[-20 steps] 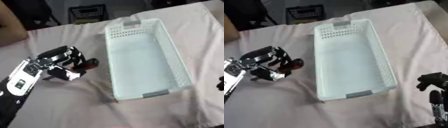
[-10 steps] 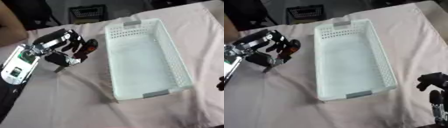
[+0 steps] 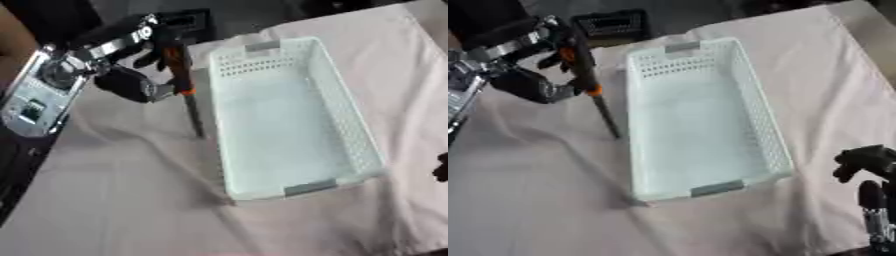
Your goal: Pick up objects on the table and place them in the box.
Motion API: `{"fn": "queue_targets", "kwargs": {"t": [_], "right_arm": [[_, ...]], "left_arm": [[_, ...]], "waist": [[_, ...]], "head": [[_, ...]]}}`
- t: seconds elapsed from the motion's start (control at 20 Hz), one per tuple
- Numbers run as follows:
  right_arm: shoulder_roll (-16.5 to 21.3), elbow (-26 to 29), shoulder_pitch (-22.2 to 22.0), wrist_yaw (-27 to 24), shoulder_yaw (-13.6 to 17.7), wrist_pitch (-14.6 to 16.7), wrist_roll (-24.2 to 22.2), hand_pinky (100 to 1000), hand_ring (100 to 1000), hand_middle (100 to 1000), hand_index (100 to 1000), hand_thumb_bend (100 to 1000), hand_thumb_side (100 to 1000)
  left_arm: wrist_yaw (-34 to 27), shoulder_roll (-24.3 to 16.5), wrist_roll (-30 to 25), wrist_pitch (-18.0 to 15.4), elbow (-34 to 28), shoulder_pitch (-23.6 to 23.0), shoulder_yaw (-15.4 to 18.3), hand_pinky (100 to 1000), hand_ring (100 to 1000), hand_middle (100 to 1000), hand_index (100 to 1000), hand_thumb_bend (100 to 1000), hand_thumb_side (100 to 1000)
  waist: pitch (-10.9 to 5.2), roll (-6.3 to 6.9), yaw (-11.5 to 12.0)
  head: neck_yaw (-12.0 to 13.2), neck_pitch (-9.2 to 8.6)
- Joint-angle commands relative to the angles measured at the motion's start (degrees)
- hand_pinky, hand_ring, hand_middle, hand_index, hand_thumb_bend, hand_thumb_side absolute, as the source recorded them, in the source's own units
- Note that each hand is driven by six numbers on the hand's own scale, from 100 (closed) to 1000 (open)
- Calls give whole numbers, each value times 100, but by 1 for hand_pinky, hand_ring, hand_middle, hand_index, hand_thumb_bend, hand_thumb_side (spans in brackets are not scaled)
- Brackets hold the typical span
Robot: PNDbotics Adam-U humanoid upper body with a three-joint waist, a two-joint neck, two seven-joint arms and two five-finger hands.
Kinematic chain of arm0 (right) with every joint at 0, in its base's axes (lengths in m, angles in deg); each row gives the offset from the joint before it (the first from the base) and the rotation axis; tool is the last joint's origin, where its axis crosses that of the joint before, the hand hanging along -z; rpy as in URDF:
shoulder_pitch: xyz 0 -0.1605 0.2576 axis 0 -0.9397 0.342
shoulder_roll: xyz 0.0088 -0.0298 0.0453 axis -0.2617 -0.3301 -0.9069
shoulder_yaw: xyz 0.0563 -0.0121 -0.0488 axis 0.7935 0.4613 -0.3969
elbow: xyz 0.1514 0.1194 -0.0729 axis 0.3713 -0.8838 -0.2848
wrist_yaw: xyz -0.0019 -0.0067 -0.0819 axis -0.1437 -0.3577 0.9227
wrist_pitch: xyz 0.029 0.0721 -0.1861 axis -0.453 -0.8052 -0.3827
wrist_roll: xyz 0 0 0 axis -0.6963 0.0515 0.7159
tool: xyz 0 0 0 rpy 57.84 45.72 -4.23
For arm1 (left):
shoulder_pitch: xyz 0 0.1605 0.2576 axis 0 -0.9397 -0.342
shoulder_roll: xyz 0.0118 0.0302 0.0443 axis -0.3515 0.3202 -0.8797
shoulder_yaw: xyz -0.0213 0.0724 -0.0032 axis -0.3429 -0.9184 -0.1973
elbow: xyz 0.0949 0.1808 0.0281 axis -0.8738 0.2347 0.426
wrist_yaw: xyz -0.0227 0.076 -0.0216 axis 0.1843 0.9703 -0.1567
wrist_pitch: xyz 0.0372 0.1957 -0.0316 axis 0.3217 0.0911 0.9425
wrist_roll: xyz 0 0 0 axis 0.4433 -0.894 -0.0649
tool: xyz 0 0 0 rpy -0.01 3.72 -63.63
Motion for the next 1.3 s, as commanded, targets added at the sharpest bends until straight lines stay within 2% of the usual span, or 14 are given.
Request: {"fn": "queue_targets", "kwargs": {"t": [0.05, 0.4, 0.6, 0.8, 0.85, 0.9, 0.95, 1.0, 1.05, 1.1, 1.15, 1.2, 1.25, 1.3], "right_arm": [[49, 123, 12, -26, -15, -3, -23, 372, 475, 596, 761, 100, 790], [61, 123, 20, -60, -36, -13, -60, 372, 475, 595, 762, 100, 789], [73, 123, 28, -87, -61, -11, -97, 373, 475, 595, 761, 100, 795], [83, 123, 57, -140, -82, 1, -124, 373, 475, 595, 761, 100, 790], [85, 123, 68, -154, -87, 3, -131, 373, 475, 595, 761, 100, 790], [86, 123, 76, -169, -92, 5, -140, 373, 475, 595, 761, 100, 790], [88, 123, 88, -184, -99, 9, -149, 374, 475, 594, 760, 100, 789], [89, 123, 102, -202, -108, 12, -160, 374, 475, 594, 760, 100, 789], [93, 123, 115, -218, -116, 17, -171, 374, 475, 594, 758, 100, 789], [96, 123, 131, -235, -124, 22, -184, 374, 475, 594, 759, 100, 789], [98, 123, 142, -250, -128, 25, -195, 374, 475, 594, 757, 100, 789], [101, 123, 160, -268, -134, 29, -205, 374, 475, 594, 757, 100, 788], [102, 123, 176, -284, -139, 32, -216, 375, 475, 594, 757, 100, 788], [103, 123, 193, -301, -144, 37, -227, 375, 475, 593, 757, 100, 788]], "left_arm": [[-1, -16, -77, -43, -197, 315, -52, 498, 127, 283, 472, 100, 307], [397, 219, -137, -176, -490, 863, -263, 502, 140, 291, 468, 100, 286], [766, 510, -210, -294, -483, 1210, -472, 506, 149, 296, 470, 100, 203], [1391, 915, -314, -551, -288, 1453, -716, 523, 196, 339, 500, 100, 189], [1597, 1018, -312, -637, -225, 1487, -770, 543, 273, 396, 549, 100, 184], [1833, 1120, -278, -726, -156, 1508, -811, 543, 273, 396, 549, 100, 184], [2109, 1212, -226, -834, -117, 1535, -849, 605, 474, 546, 662, 284, 225], [2503, 1312, -148, -966, -96, 1548, -880, 596, 450, 523, 650, 260, 214], [2925, 1406, -33, -1088, -45, 1545, -910, 702, 706, 746, 769, 459, 358], [3421, 1519, 78, -1195, 56, 1522, -944, 668, 624, 679, 732, 421, 308], [3864, 1615, 228, -1284, 184, 1494, -969, 792, 855, 864, 839, 505, 486], [4386, 1737, 350, -1333, 390, 1443, -987, 802, 866, 874, 845, 497, 519], [4892, 1855, 493, -1358, 630, 1388, -988, 852, 926, 928, 883, 377, 705], [5379, 1979, 656, -1341, 929, 1320, -965, 868, 946, 946, 901, 270, 794]], "waist": [[-116, -21, -18], [-133, -7, -61], [-140, -1, -107], [-136, -3, -182], [-133, -3, -205], [-129, -3, -221], [-125, -4, -244], [-118, -4, -266], [-112, -3, -290], [-103, -1, -318], [-96, -1, -337], [-85, 0, -368], [-74, -1, -394], [-62, -1, -420]], "head": [[70, -68], [127, -56], [196, -51], [267, -68], [283, -77], [295, -84], [312, -98], [329, -114], [351, -131], [375, -151], [391, -167], [416, -195], [438, -220], [460, -242]]}}
